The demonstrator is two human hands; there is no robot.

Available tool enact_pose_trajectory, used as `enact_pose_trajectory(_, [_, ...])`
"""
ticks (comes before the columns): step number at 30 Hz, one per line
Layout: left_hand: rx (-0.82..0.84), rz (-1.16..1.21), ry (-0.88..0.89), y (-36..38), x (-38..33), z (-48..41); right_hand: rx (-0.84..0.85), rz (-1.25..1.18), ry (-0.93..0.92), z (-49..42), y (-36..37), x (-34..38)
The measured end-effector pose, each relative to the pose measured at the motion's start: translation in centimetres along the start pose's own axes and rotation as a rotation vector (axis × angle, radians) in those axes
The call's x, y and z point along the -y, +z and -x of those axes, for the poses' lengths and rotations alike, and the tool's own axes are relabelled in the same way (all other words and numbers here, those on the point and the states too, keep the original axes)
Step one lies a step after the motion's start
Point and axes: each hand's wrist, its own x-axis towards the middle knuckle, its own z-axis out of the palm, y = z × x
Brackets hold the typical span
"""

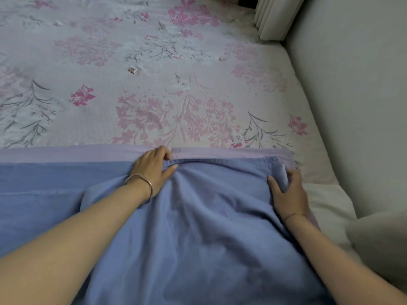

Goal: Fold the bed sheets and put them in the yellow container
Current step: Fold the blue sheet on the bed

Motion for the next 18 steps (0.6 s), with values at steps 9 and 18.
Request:
enact_pose_trajectory(9, [-0.051,0.036,0.139,-3.2,-1.0,-2.8,-0.127,0.004,-0.319,-3.9,-6.1,5.3])
enact_pose_trajectory(18, [-0.033,0.066,0.093,1.7,0.4,-2.7,0.093,0.053,0.131,-5.6,-3.1,-1.8])
